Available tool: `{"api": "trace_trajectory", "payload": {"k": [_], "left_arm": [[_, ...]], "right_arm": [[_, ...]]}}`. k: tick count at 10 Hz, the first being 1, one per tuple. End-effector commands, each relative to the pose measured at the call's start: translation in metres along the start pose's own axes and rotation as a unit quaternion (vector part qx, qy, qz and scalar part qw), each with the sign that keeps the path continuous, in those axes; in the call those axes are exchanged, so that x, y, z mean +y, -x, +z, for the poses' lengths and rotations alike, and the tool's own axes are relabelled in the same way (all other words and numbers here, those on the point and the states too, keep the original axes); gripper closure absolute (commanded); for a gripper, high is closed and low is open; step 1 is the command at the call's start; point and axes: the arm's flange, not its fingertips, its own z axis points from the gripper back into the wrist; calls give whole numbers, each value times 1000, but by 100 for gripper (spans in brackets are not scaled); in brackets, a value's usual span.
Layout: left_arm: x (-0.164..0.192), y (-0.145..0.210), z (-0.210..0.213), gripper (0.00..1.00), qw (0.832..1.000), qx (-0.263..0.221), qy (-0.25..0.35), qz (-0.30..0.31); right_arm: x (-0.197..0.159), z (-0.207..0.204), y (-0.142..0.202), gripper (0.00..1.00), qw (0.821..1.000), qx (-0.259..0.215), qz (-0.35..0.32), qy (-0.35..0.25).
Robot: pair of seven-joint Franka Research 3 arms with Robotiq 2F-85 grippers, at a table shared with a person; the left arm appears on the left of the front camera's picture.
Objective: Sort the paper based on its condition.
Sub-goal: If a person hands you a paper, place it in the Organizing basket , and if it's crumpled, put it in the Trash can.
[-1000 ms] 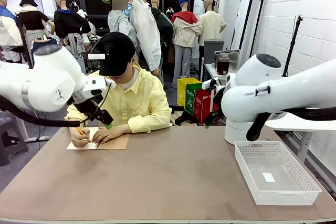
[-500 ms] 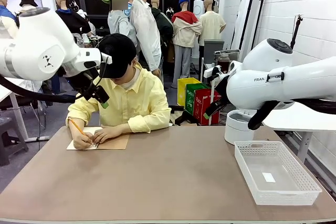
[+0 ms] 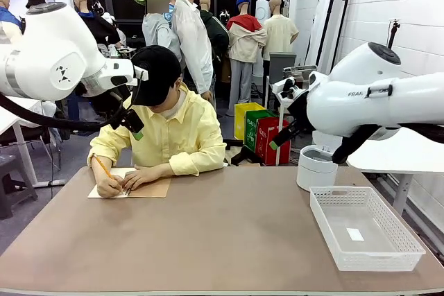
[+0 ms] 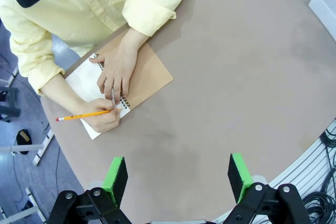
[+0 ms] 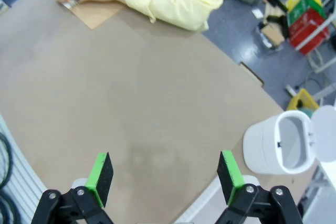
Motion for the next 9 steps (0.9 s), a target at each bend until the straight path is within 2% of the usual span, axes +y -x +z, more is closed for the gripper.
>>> {"api": "trace_trajectory", "payload": {"k": [1, 4, 6, 7, 9], "left_arm": [[-1, -1, 3, 0, 1000, -3, -3, -3], [-1, -1, 3, 0, 1000, -3, -3, -3], [-1, -1, 3, 0, 1000, -3, -3, -3], [-1, -1, 3, 0, 1000, -3, -3, -3], [-1, -1, 3, 0, 1000, -3, -3, -3]], "right_arm": [[-11, 0, 9, 0, 997, -45, 30, -53], [-12, -3, 10, 0, 993, -69, 52, -78], [-10, -9, 9, 0, 994, -75, 46, -68], [-7, 4, 4, 0, 995, -54, 47, -68], [-7, 4, 4, 0, 995, -54, 47, -68]]}}
